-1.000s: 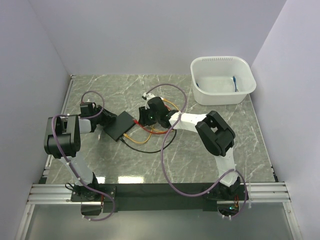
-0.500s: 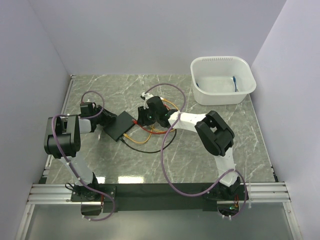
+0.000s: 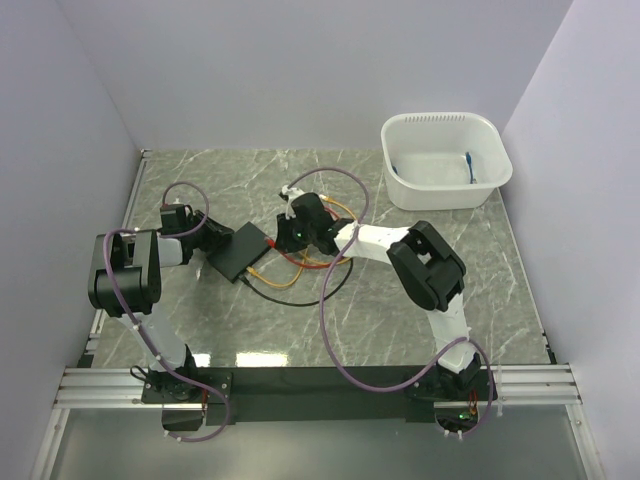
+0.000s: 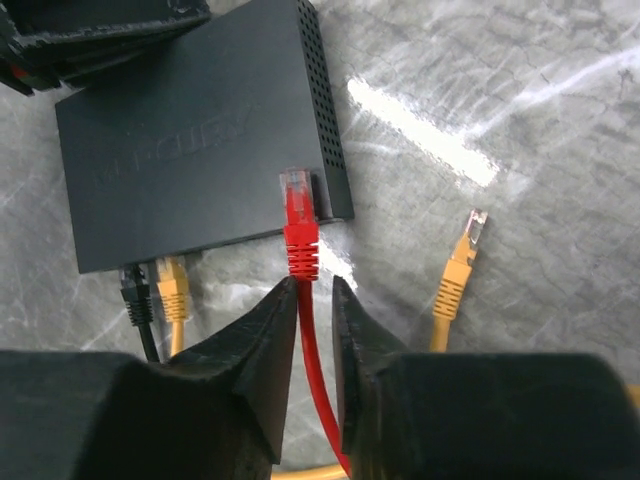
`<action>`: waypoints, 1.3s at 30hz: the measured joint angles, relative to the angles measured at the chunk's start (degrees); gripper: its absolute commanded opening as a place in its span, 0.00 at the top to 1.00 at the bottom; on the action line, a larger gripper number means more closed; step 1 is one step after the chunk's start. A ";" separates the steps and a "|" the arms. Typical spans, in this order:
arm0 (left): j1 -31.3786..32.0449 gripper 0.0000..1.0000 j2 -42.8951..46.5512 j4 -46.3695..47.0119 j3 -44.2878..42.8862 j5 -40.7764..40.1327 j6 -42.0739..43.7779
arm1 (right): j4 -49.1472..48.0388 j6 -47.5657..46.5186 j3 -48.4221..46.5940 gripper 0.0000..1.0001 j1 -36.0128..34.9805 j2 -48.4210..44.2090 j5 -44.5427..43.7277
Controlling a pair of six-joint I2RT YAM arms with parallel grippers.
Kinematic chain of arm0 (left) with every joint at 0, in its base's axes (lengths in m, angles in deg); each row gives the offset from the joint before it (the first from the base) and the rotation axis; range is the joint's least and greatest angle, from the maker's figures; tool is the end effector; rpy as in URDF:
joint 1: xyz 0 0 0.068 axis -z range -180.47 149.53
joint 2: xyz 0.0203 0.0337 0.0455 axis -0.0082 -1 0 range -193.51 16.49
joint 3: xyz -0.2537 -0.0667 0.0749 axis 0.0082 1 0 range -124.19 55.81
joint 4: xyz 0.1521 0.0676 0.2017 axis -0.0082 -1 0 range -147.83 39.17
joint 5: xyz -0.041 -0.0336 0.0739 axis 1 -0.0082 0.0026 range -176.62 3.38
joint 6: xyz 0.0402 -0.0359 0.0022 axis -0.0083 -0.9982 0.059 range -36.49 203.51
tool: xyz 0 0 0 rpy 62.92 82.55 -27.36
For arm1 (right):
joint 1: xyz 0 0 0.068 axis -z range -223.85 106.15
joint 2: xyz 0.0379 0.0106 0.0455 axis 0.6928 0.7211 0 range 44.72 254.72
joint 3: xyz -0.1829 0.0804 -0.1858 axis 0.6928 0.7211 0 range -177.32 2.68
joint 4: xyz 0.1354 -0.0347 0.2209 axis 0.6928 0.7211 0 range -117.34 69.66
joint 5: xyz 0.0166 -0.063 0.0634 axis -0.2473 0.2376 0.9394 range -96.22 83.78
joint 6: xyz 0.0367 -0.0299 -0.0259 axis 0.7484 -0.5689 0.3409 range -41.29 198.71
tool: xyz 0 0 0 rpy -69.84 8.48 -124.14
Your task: Insert the plug into the switch port
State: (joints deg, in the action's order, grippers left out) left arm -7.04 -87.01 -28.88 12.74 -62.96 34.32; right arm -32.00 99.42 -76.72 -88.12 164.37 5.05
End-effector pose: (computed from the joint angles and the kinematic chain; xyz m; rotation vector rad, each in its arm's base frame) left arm 0.3377 0.0245 0.1204 -0.8725 2.1478 -0.8545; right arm 0.3280 0.3295 0.1670 -0.5855 2.2348 0.8290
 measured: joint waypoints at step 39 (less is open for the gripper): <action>0.07 0.72 19.41 4.76 6.23 0.72 0.46 | -11.91 2.78 10.12 0.56 3.39 -7.43 13.40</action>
State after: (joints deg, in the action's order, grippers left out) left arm -6.97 -67.60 -24.11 18.97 -62.23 34.78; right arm -43.92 102.20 -66.60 -84.74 156.94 18.45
